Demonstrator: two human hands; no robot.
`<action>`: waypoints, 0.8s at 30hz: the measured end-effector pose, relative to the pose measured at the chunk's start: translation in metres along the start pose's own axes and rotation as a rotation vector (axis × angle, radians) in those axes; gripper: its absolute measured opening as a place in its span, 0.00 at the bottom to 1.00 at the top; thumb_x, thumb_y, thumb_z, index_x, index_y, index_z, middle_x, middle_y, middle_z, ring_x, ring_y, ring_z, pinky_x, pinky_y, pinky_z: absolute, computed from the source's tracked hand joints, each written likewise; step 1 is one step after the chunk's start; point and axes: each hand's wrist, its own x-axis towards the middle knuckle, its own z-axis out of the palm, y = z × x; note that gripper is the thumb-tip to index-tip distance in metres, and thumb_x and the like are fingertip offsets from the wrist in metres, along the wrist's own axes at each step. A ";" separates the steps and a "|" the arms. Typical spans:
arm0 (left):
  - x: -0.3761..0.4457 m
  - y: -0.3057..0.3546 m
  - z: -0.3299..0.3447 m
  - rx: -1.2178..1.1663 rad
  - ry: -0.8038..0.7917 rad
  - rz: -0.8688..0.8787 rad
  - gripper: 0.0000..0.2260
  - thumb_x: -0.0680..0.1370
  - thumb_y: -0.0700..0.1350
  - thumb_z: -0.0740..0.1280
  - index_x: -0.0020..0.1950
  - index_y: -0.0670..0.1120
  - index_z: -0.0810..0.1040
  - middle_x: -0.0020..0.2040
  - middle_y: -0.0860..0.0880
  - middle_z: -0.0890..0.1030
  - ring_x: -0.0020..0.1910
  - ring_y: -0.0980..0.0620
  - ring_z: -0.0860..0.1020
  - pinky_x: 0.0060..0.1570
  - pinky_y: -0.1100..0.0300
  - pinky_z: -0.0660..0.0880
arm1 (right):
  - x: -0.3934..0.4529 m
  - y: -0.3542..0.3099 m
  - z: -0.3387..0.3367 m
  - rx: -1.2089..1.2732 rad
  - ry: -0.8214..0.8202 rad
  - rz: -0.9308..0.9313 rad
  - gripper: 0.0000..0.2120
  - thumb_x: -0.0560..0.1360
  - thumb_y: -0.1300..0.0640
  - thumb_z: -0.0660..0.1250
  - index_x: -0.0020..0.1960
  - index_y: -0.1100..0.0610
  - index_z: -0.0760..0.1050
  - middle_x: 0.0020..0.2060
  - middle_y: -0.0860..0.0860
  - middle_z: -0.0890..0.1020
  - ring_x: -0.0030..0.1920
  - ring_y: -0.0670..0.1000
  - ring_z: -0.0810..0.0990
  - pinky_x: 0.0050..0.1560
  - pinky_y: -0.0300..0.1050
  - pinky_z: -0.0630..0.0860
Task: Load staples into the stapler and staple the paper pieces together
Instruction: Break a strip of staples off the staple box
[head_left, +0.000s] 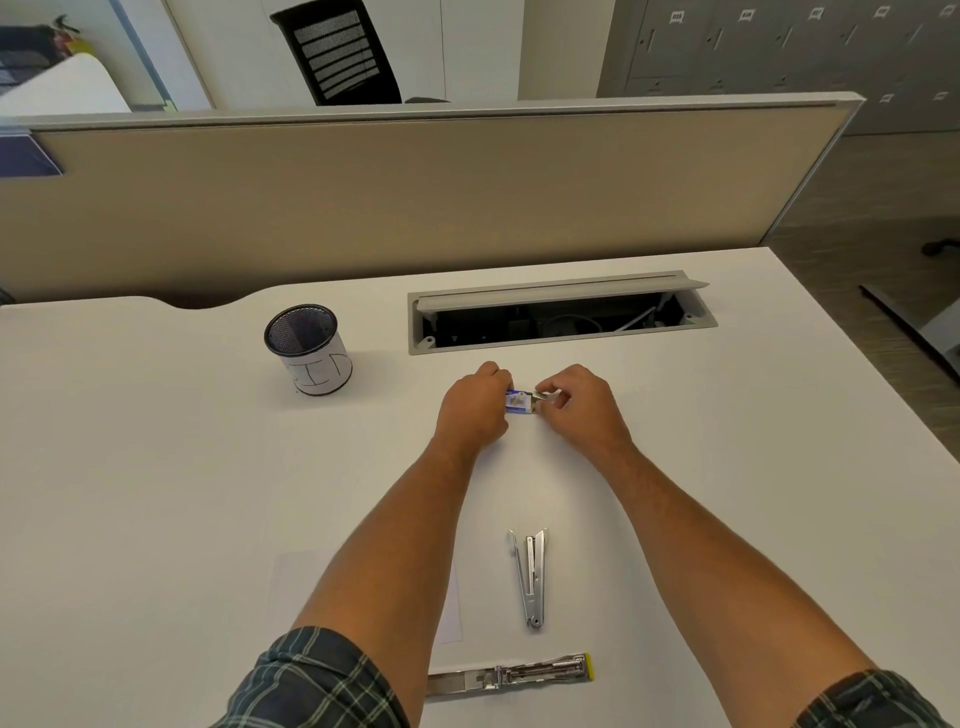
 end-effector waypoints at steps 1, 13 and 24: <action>0.000 0.000 0.000 0.001 0.003 0.000 0.16 0.76 0.47 0.74 0.63 0.48 0.78 0.58 0.47 0.78 0.51 0.48 0.80 0.53 0.59 0.79 | 0.001 -0.001 0.000 -0.018 -0.017 0.001 0.14 0.77 0.58 0.73 0.62 0.59 0.83 0.57 0.56 0.83 0.50 0.52 0.81 0.52 0.42 0.80; -0.001 0.000 -0.001 0.017 -0.008 0.003 0.17 0.75 0.47 0.75 0.62 0.48 0.78 0.57 0.47 0.78 0.51 0.48 0.80 0.53 0.57 0.80 | 0.003 -0.001 -0.007 0.006 -0.048 0.020 0.11 0.76 0.54 0.75 0.55 0.58 0.84 0.49 0.54 0.84 0.44 0.50 0.80 0.43 0.39 0.76; -0.001 0.000 -0.001 0.013 -0.017 -0.003 0.17 0.75 0.47 0.75 0.62 0.48 0.78 0.57 0.47 0.78 0.51 0.47 0.81 0.52 0.57 0.81 | 0.003 -0.002 -0.018 -0.195 -0.158 -0.179 0.12 0.79 0.53 0.71 0.60 0.56 0.84 0.52 0.55 0.84 0.49 0.53 0.81 0.49 0.43 0.77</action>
